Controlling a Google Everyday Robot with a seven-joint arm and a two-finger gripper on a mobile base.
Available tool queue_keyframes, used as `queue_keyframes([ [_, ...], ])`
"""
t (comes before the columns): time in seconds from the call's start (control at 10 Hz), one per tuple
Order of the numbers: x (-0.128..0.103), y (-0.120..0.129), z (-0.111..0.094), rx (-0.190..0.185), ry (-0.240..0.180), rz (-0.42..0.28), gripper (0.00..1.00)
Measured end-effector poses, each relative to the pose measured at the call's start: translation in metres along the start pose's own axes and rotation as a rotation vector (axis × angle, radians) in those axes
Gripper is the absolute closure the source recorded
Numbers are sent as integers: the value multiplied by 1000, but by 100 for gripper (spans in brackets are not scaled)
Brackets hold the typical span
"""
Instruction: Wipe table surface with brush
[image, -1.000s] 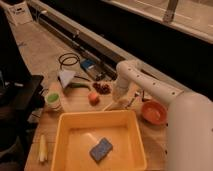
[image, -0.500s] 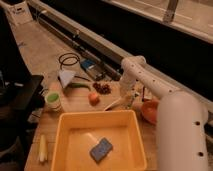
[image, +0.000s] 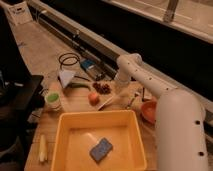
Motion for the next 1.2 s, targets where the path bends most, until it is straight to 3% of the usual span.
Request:
queue_keyframes([
  [0.1,-15,-5,-2,19,-19,-21,100],
  [0.4,-37,12,-2,27,-50,-15,100],
  [0.8,-2,47,-5,18,-39,102,100],
  [1.0,21,36,-5,31,-28,123,100],
  [1.2,27,13,-6,64,-32,100,100],
])
